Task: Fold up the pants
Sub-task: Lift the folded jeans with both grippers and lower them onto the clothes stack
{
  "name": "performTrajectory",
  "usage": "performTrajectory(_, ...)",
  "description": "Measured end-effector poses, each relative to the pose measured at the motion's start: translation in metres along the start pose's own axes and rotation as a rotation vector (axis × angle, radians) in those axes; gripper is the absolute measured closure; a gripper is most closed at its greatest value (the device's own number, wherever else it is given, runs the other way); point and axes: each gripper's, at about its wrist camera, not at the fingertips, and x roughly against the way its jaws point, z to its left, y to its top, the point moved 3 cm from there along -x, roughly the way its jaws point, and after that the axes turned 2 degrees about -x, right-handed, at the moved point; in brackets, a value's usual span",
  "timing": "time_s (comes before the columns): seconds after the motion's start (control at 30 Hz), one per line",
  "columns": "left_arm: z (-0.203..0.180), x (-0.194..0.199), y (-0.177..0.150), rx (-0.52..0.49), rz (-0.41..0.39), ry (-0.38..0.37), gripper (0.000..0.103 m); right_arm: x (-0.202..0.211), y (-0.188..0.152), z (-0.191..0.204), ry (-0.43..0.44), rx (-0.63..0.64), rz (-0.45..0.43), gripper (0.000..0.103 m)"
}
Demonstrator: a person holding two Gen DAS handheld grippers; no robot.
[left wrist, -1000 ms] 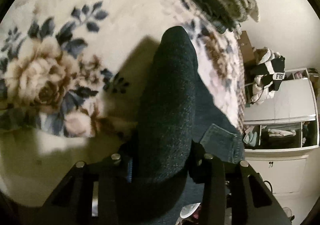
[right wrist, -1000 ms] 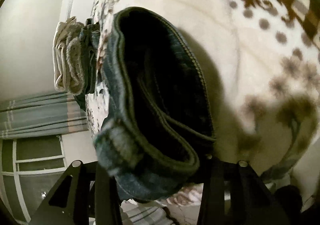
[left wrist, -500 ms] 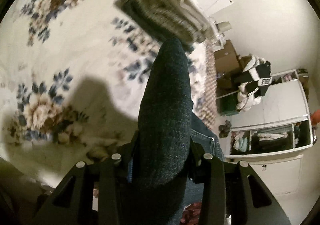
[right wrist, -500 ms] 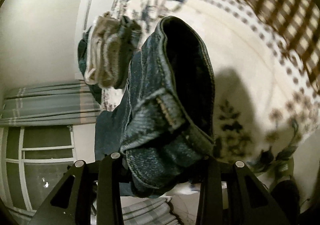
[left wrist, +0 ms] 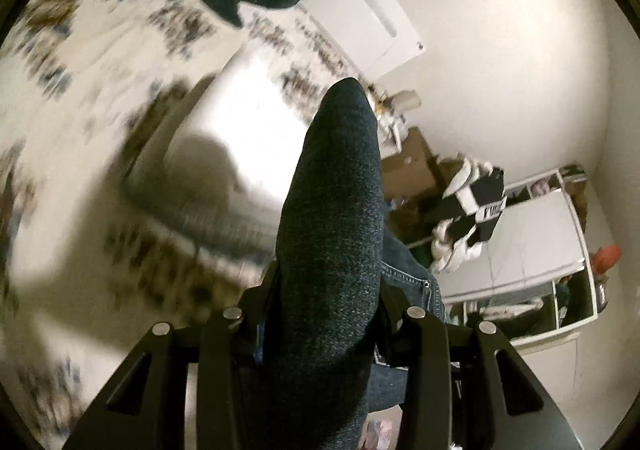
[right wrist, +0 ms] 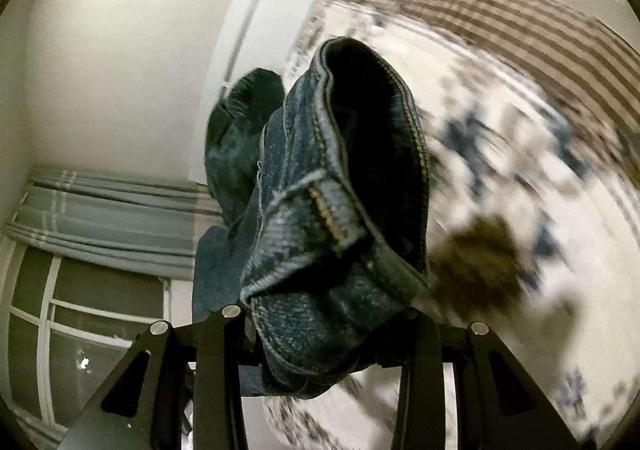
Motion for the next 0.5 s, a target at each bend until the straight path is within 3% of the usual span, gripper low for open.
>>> performTrajectory(0.13, 0.016, -0.042, 0.086, -0.010, -0.034, -0.008, 0.067, -0.084, 0.060, 0.043, 0.009, 0.033, 0.006, 0.064)
performTrajectory(0.23, 0.046, -0.073, 0.126, 0.020, -0.037, 0.011, 0.066, -0.145, 0.094, 0.053, 0.002, 0.035, 0.032, 0.064)
performTrajectory(0.37, 0.091, -0.110, 0.144, 0.049, 0.011, 0.096, 0.066, -0.209, 0.112, 0.039, -0.089, 0.038, 0.095, 0.063)
performTrajectory(0.5, 0.128, -0.125, 0.140, 0.060, 0.074, 0.139, 0.063, -0.221, 0.108, 0.024, -0.148, 0.047, 0.121, 0.058)
